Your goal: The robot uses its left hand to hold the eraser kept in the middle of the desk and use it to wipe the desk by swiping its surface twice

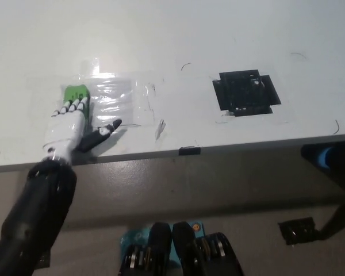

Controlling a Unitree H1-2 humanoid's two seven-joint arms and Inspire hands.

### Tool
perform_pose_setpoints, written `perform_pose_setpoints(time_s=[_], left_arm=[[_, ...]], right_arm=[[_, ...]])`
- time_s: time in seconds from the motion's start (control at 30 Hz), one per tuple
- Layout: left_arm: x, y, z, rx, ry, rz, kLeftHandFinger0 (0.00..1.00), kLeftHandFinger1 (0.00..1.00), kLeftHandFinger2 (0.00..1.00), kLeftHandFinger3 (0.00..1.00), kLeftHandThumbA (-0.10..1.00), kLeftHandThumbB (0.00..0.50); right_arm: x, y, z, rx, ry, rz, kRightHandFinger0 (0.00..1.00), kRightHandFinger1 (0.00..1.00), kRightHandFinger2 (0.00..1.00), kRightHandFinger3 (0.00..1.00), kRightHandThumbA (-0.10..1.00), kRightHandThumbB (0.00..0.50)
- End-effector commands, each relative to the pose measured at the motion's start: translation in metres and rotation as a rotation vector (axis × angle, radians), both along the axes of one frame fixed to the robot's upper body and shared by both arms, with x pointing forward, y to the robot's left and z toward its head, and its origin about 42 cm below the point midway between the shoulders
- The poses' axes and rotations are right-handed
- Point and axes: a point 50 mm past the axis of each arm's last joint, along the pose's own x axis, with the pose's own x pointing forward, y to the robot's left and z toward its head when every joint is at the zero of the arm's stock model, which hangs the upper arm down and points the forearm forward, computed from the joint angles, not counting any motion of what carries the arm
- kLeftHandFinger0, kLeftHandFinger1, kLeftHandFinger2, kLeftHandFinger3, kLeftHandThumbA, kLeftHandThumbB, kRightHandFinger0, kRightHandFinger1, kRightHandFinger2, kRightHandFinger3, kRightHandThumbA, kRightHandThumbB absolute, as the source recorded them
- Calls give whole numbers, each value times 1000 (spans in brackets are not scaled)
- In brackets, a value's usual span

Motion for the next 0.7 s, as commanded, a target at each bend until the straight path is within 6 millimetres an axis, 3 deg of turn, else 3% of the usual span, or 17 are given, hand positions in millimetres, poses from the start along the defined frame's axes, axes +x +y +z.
perform_pose_setpoints(time_s=[0.0, 0.03, 0.07, 0.1, 0.17, 0.23, 0.27, 0.3, 0.33, 0.43, 0.47, 0.5, 0.67], left_arm=[[3, 18, 41, 9, -30, 34, 1000, 1000, 1000, 1000, 1000, 437], [2, 17, 39, 8, -24, 33, 1000, 1000, 1000, 1000, 1000, 438], [6, 16, 58, -2, -71, 20, 1000, 1000, 1000, 1000, 1000, 427], [8, 17, 70, -8, -103, 17, 1000, 1000, 1000, 1000, 1000, 485], [12, 18, 118, -20, -224, -7, 1000, 1000, 1000, 1000, 1000, 475], [16, 20, 133, -15, -286, -19, 1000, 1000, 1000, 1000, 1000, 486], [16, 22, 156, -18, -378, -41, 1000, 1000, 1000, 1000, 1000, 495], [16, 23, 158, -19, -387, -43, 1000, 1000, 1000, 1000, 1000, 496], [17, 25, 177, 7, -401, -39, 1000, 1000, 1000, 1000, 1000, 485], [14, 24, 195, 8, -461, -57, 1000, 1000, 1000, 1000, 1000, 500], [11, 23, 211, 2, -504, -80, 1000, 1000, 1000, 1000, 1000, 500], [8, 23, 218, -7, -512, -86, 1000, 1000, 1000, 1000, 1000, 500], [-10, 22, 227, -43, -574, -102, 1000, 1000, 1000, 1000, 1000, 500]], right_arm=[[-3, -7, 12, -20, -73, 8, 1000, 1000, 1000, 1000, 1000, 182], [-5, -8, 11, -21, -69, 7, 1000, 1000, 1000, 1000, 1000, 182], [-6, -7, 11, -24, -61, -3, 1000, 1000, 1000, 1000, 1000, 179], [-6, -7, 11, -31, -52, -4, 1000, 1000, 1000, 1000, 1000, 180], [-7, -8, 9, -46, -25, -3, 1000, 1000, 1000, 1000, 1000, 191], [-9, -8, 8, -32, -30, 11, 1000, 1000, 1000, 1000, 1000, 199], [-8, -8, 7, -35, -29, 7, 1000, 1000, 1000, 1000, 1000, 210], [-9, -8, 7, -36, -27, 8, 1000, 1000, 1000, 1000, 1000, 211], [-9, -8, 6, -46, -19, 17, 1000, 1000, 1000, 1000, 1000, 193], [-11, -8, 6, -49, -8, 13, 1000, 1000, 1000, 1000, 1000, 180], [-11, -7, 6, -56, -2, 19, 1000, 1000, 1000, 1000, 1000, 170], [-12, -7, 5, -48, 2, 28, 1000, 1000, 1000, 1000, 1000, 196], [-12, -6, 4, -42, 5, 35, 1000, 1000, 1000, 1000, 1000, 214]])
